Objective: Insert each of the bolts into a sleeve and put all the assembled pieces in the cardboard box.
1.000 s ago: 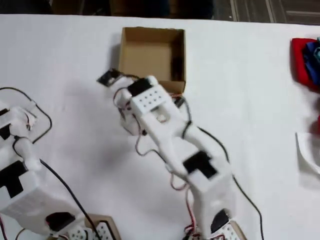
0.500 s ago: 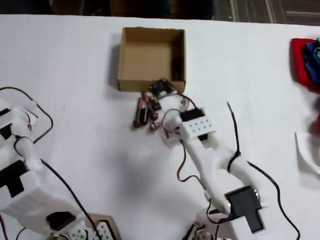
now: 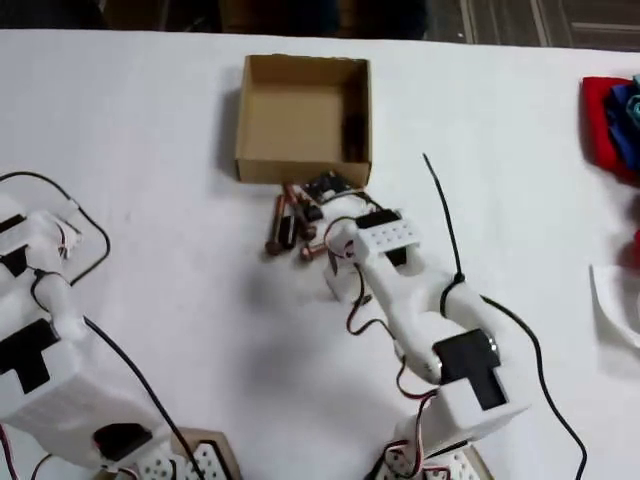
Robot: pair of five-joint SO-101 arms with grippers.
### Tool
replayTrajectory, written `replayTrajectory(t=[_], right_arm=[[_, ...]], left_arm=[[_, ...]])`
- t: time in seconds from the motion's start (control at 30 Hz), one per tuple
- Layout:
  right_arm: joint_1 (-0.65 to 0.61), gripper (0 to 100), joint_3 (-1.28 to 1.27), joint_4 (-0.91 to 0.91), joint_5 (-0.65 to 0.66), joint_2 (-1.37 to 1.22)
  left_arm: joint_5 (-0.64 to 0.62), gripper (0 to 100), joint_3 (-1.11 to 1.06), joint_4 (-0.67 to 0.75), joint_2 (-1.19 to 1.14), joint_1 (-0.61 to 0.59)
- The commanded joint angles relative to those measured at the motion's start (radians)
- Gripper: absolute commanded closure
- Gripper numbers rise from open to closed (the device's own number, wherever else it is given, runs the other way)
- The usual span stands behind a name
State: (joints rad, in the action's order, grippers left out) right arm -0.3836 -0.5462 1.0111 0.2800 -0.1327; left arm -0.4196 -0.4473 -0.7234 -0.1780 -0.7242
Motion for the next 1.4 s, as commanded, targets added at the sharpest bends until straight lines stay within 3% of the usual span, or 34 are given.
replayTrajectory(t=[0.0, 0.53, 0.6, 0.77, 0.97, 1.17, 1.37], right_arm=[[0.013, 93.5, 0.026, 0.022, 0.011, -0.024], [0.045, 97.8, 0.054, 0.077, 0.009, 0.004], [0.091, 97.7, 0.089, 0.081, 0.009, 0.062], [0.269, 97.7, 0.115, 0.077, 0.000, 0.321], [0.492, 97.7, -0.028, -0.077, -0.169, 0.424], [0.515, 97.7, -0.138, -0.274, -0.249, 0.410], [0.521, 97.7, -0.137, -0.383, -0.290, 0.248]], left_arm=[[-0.002, 90, 0.031, 0.000, 0.003, 0.009], [0.002, 90, 0.033, -0.006, 0.003, 0.020], [0.066, 89, 0.033, -0.008, 0.003, 0.049], [0.334, 89, 0.038, -0.121, 0.009, 0.222], [0.249, 89, 0.171, -0.336, 0.011, 0.516], [0.236, 89, 0.424, -0.605, 0.003, 0.862], [0.575, 89, 0.463, -0.634, 0.002, 1.063]])
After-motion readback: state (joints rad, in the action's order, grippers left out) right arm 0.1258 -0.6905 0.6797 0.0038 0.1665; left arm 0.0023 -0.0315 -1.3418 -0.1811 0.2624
